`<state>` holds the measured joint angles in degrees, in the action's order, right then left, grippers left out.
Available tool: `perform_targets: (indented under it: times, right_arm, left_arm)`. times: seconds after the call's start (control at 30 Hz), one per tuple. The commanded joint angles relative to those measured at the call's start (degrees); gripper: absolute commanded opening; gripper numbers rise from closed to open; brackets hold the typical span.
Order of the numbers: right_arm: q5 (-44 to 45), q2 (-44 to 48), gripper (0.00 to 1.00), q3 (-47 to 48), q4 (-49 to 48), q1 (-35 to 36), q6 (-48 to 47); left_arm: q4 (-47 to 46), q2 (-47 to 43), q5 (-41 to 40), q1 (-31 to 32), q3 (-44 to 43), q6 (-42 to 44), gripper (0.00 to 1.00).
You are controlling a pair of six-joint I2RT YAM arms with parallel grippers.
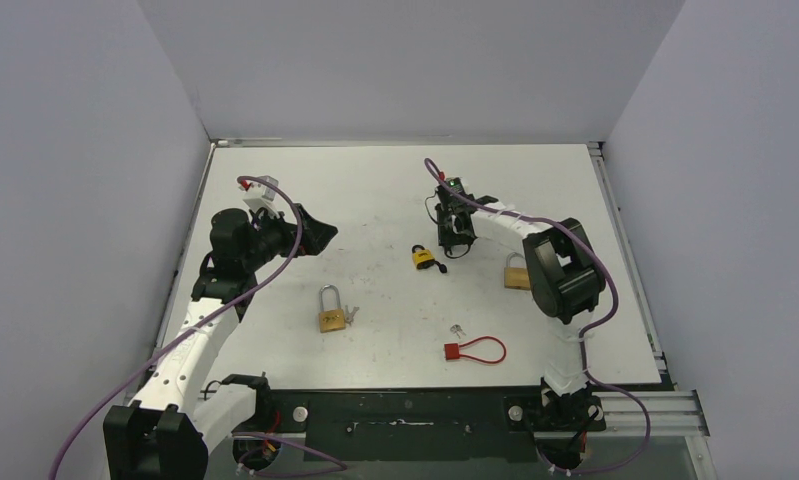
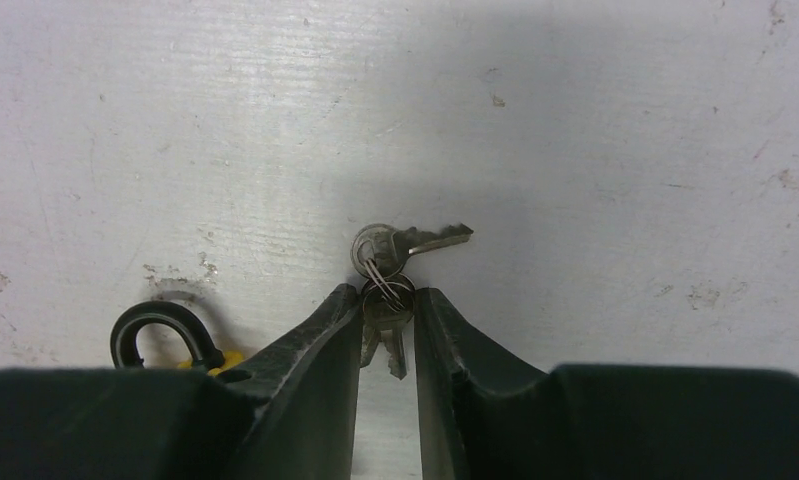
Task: Unlock with the key
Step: Pick up the key from the center of the board.
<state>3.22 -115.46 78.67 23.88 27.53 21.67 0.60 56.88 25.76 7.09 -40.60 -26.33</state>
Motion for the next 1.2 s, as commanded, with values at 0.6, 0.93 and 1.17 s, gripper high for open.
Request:
perform_targets:
  times: [0.6, 0.93, 1.17]
  right_arm:
    - [-20.5, 18.1, 0.06, -12.4, -11.8, -7.4, 18.7]
    - [-30.8, 26.7, 0.06, -21.2, -18.7, -8.2, 33.0]
    - [-31.6, 32.0, 0.07, -29.0, -27.1, -5.0, 46.0]
  left_arm:
    - [-14.7, 8.7, -11.3, 22.3, 3.8, -15.3, 0.95]
    - [-25.4, 17.7, -15.0, 31.4, 2.5, -22.2, 0.92]
    - [-29.0, 23.6, -17.8, 35.1, 0.1, -24.6, 0.71]
